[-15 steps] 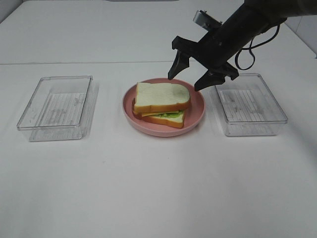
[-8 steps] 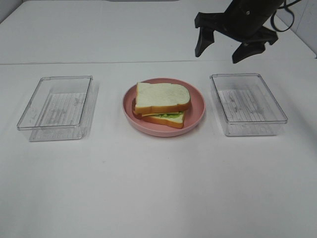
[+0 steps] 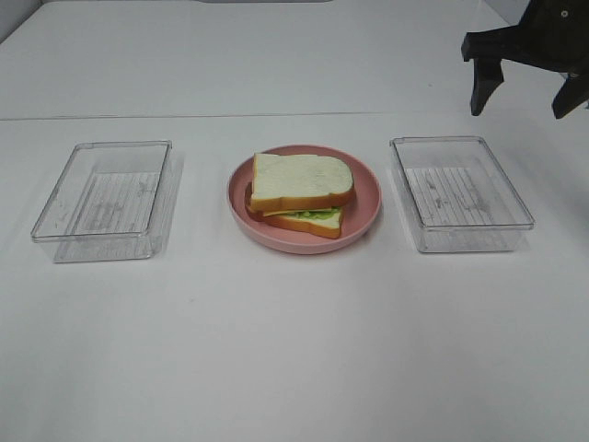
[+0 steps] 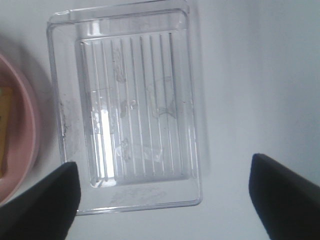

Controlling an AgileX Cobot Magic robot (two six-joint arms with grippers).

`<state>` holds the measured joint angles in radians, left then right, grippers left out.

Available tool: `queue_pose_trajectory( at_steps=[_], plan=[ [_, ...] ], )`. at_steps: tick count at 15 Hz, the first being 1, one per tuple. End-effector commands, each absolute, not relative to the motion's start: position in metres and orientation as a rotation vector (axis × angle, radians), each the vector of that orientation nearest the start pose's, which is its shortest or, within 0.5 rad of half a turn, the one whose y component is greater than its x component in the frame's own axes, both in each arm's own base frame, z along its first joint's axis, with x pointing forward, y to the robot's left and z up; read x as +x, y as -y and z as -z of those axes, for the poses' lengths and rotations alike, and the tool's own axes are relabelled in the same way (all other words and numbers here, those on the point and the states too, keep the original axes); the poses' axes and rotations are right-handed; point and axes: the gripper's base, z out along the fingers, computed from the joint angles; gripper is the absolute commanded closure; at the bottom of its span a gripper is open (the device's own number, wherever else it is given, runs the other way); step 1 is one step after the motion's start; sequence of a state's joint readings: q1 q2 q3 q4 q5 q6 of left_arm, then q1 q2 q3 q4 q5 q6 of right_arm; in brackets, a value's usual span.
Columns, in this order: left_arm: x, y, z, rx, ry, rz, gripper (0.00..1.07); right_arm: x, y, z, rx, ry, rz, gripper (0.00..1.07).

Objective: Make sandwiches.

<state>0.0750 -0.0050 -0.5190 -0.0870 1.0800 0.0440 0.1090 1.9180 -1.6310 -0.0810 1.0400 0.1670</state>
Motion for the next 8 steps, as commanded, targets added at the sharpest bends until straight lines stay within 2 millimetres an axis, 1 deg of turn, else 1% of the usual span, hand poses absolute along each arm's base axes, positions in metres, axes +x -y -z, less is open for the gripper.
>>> queue_pose_trajectory(
  at_steps=[1, 4, 6, 8],
  plan=[
    [-0.011, 0.009, -0.282, -0.030, -2.008, 0.041, 0.04, 0.406, -0.036, -0.266, -0.001, -2.825, 0.056, 0.18],
    [-0.011, 0.009, -0.282, -0.030, -2.008, 0.041, 0.04, 0.400, -0.035, -0.266, -0.038, -2.887, 0.073, 0.19],
    [-0.011, 0.009, -0.282, -0.030, -2.008, 0.041, 0.04, 0.388, -0.034, -0.271, -0.061, -2.919, 0.082, 0.19],
    [-0.011, 0.009, -0.282, -0.030, -2.008, 0.041, 0.04, 0.358, -0.033, -0.280, -0.046, -2.904, 0.052, 0.20]
  ],
)
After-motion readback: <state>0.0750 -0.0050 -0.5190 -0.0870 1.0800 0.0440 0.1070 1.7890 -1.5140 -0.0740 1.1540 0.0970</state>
